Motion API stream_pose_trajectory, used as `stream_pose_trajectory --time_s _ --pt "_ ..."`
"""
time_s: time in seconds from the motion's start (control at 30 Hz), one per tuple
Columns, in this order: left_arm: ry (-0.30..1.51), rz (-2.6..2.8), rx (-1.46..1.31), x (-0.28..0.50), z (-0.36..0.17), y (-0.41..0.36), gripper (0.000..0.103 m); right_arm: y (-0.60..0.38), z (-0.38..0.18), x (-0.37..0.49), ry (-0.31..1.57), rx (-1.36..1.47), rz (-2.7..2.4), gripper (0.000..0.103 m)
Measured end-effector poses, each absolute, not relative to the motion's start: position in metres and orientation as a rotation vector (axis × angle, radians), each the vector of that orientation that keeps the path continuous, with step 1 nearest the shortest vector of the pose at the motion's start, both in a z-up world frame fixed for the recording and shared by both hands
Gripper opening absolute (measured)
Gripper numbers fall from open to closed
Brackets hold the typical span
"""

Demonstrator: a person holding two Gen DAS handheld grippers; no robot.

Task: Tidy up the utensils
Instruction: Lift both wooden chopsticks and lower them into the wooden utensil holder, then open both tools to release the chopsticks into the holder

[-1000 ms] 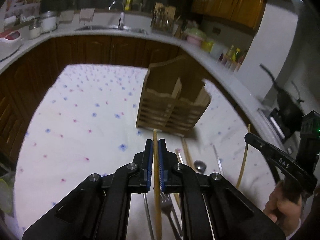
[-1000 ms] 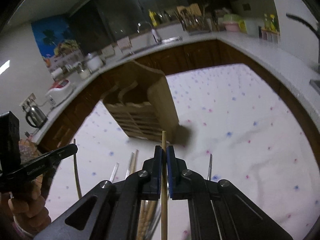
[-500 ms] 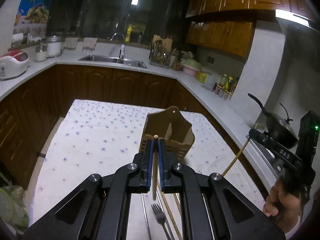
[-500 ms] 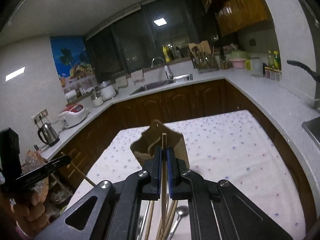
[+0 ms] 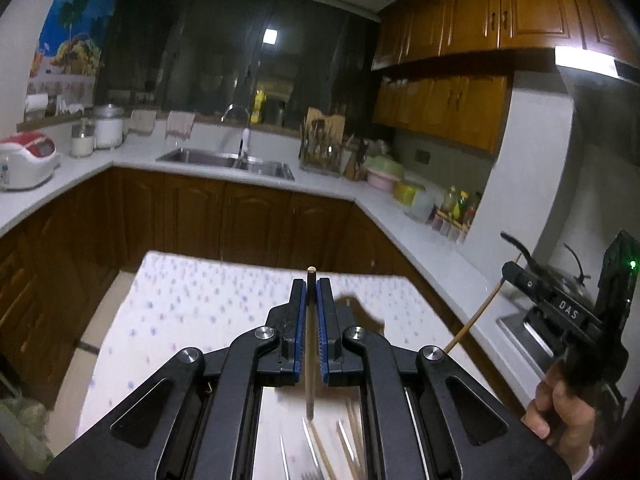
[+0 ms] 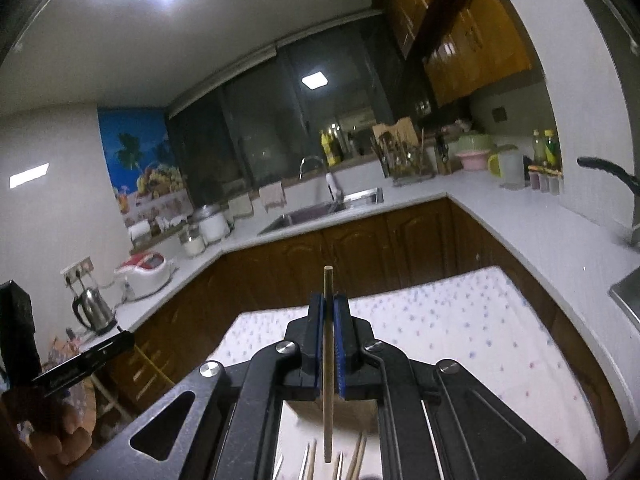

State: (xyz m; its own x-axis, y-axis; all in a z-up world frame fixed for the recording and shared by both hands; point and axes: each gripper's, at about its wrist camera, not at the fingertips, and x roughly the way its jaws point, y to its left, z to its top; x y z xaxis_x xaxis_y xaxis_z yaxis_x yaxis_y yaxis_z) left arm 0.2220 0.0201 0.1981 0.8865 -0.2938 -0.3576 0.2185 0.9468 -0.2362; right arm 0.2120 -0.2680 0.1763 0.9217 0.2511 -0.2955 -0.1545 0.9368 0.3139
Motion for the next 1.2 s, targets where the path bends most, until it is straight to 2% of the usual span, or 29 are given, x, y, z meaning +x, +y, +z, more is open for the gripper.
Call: stream_pose_trajectory --time_s 0.27,0.77,1.2 --pt "0.340 -0.251 -0.210 0.278 0.215 0.008 0.005 -0.273 0.193 0.261 0.267 0.319 0.179 0.005" --pt "0.476 -0.200 -0.328 0.352 0.113 0.007 0.005 -0.269 0.102 0.318 0.352 0.340 0.134 0.005" --pt "0.497 -0.188 -0.289 0.354 0.105 0.004 0.006 -0.267 0.081 0.329 0.411 0.348 0.133 0.006"
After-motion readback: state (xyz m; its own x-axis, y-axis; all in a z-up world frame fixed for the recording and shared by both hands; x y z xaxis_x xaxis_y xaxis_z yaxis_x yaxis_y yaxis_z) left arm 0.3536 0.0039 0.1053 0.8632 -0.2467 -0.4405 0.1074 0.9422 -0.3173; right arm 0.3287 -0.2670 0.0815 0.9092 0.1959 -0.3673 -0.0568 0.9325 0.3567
